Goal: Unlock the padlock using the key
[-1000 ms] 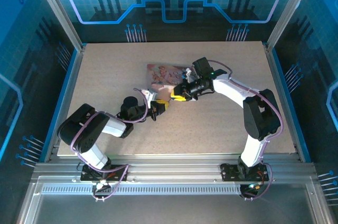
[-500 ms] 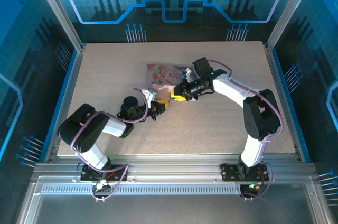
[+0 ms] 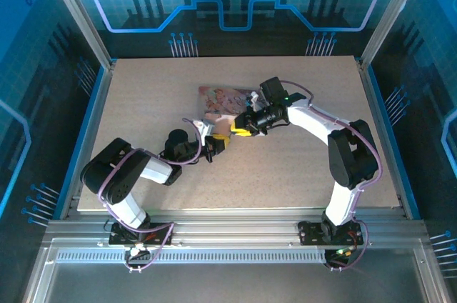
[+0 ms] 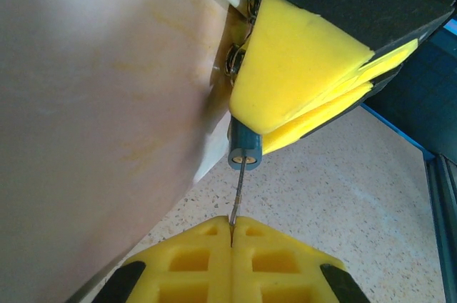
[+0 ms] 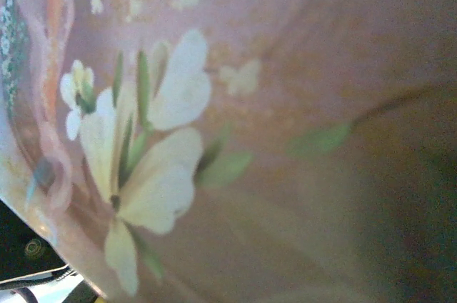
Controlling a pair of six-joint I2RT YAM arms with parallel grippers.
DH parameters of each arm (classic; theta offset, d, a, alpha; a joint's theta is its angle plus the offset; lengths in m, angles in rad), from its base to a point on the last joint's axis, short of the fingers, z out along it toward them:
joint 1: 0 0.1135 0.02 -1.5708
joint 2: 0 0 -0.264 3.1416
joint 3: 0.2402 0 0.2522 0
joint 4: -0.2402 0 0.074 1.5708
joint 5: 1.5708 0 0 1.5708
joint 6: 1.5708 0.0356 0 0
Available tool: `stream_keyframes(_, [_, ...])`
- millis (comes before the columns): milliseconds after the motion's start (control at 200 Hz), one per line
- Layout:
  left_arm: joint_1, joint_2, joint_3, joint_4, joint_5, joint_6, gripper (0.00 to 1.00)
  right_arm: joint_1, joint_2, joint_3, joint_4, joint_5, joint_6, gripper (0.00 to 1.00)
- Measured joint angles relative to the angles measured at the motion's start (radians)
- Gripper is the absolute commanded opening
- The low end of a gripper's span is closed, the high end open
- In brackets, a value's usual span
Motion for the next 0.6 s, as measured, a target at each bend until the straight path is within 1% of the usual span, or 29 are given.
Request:
stream_keyframes(165, [0.0,0.0,0.002,-0.006,0.011,-0.002,0.0,0.0,0.001,0.003,-0.011,0.001,-0.013,0.03])
stream_keyframes(380, [0.011,-0.006,0.002,-0.019,0.053,-0.027,0.0,0.0,0.016,0.035,-0.085,0.008,-0.084,0.03])
stream_keyframes(600, [0.017,-0.06,0.02,-0.137,0.086,-0.017,0.0,-0.001,0.026,0.053,-0.135,0.006,-0.139,0.03])
